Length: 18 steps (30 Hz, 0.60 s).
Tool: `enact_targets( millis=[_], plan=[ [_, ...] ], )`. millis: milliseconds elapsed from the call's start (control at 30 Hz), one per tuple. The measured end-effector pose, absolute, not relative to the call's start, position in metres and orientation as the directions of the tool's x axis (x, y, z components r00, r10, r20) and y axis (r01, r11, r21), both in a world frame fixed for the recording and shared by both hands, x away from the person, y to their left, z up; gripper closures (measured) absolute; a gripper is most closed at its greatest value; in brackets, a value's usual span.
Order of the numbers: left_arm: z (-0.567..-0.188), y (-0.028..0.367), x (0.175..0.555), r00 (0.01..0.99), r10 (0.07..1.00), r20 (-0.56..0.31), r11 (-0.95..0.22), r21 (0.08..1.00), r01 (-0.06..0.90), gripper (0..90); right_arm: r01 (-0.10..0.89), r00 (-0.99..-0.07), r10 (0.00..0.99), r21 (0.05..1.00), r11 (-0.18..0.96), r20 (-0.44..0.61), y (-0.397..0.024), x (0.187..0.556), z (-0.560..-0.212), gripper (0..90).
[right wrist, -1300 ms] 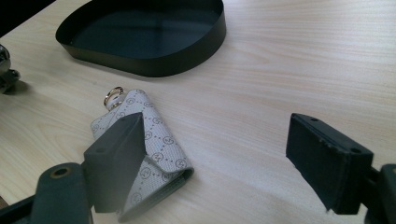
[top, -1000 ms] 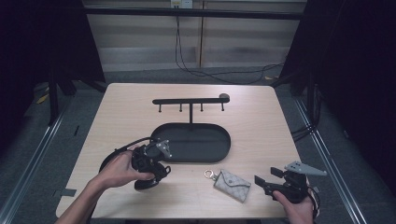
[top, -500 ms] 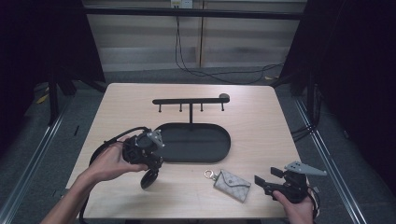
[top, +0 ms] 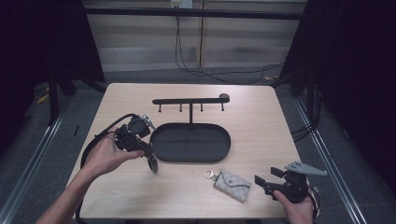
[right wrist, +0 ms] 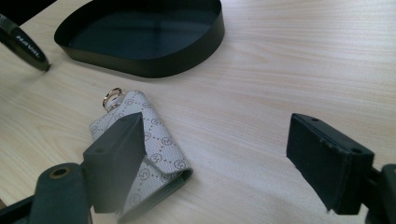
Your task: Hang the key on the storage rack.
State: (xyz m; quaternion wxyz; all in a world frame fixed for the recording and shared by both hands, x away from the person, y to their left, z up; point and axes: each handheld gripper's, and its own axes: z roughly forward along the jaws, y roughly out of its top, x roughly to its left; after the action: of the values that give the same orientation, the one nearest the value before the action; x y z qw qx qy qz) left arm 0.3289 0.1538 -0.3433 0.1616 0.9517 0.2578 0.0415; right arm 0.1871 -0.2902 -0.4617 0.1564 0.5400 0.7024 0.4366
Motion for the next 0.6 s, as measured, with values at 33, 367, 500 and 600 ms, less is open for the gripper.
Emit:
enact_targets(
  millis=[33, 367, 500, 600],
  plan=[
    [-0.343, 0.154, 0.329, 0.855, 0.519, -0.010, -0.804, 0.334, 0.492, 70.8, 0.621, -0.369, 0.895, 0.783, 0.036, 0.251, -0.290, 0.187, -0.462, 19.5],
    [-0.331, 0.154, 0.339, 0.836, 0.548, -0.020, -0.798, 0.284, 0.531, 70.7, 0.622, -0.369, 0.895, 0.782, 0.036, 0.251, -0.290, 0.187, -0.462, 19.5],
    [-0.330, 0.156, 0.344, 0.825, 0.565, -0.022, -0.790, 0.272, 0.549, 70.7, 0.623, -0.369, 0.894, 0.781, 0.037, 0.253, -0.290, 0.187, -0.462, 19.5],
    [-0.327, 0.156, 0.347, 0.815, 0.580, -0.027, -0.783, 0.260, 0.565, 70.7, 0.624, -0.369, 0.894, 0.781, 0.037, 0.253, -0.290, 0.187, -0.462, 19.5]
  ],
)
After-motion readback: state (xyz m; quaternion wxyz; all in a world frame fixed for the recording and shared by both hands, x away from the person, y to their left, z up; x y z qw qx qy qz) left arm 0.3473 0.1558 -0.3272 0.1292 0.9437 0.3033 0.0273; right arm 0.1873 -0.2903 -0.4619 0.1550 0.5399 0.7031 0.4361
